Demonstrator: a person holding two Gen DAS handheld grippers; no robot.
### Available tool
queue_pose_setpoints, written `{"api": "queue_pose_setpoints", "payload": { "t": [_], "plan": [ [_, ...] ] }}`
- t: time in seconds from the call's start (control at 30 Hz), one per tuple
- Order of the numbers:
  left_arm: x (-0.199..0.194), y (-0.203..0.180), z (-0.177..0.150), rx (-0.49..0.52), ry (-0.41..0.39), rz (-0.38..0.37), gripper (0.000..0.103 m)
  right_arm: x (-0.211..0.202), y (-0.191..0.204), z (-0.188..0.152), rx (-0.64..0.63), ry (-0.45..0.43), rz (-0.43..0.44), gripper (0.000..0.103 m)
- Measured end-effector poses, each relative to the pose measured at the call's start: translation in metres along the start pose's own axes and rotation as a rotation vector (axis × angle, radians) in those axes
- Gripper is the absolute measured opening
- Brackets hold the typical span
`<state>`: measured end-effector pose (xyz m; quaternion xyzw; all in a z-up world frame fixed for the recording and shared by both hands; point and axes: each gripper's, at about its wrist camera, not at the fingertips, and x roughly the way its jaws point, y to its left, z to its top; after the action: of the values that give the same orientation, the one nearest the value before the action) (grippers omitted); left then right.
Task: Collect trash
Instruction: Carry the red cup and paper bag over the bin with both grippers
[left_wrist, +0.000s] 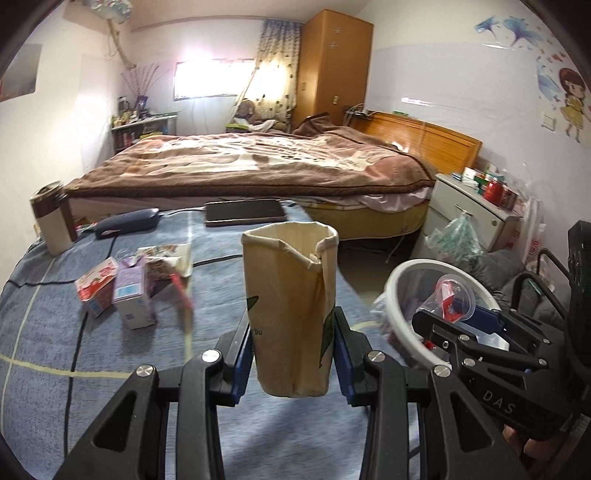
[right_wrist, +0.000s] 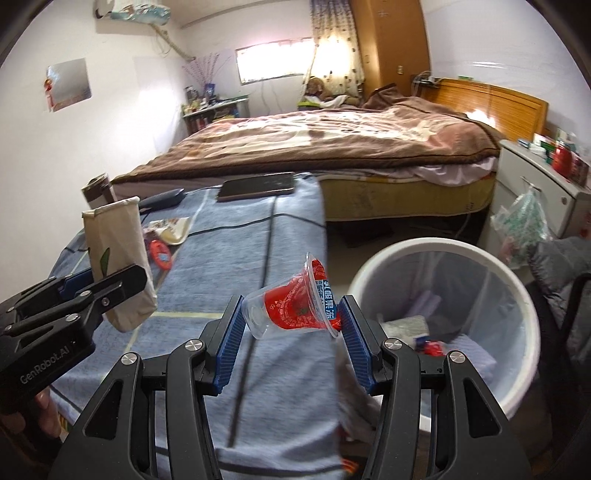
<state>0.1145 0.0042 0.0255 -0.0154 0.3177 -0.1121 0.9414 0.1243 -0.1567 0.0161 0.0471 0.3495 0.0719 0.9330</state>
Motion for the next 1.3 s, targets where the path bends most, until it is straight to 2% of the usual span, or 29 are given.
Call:
{"api": "queue_pose_setpoints", "payload": {
  "t": [0.47, 0.8, 1.3],
  "plan": [
    [0.018, -0.08, 0.006, 0.116, 0.016, -0.12, 0.042, -0.024, -0.071, -0.005, 0.076, -0.022, -0.129, 0.054],
    [0.048, -0.134, 0.002, 0.17, 0.072, -0.199, 0.042, -0.02, -0.119, -0.014, 0.121, 0.02, -0.213, 0.054],
    [0.072, -0.16, -0.007, 0.184, 0.128, -0.199, 0.047, 0.003, -0.143, -0.026, 0.118, 0.125, -0.227, 0.054]
  ]
}}
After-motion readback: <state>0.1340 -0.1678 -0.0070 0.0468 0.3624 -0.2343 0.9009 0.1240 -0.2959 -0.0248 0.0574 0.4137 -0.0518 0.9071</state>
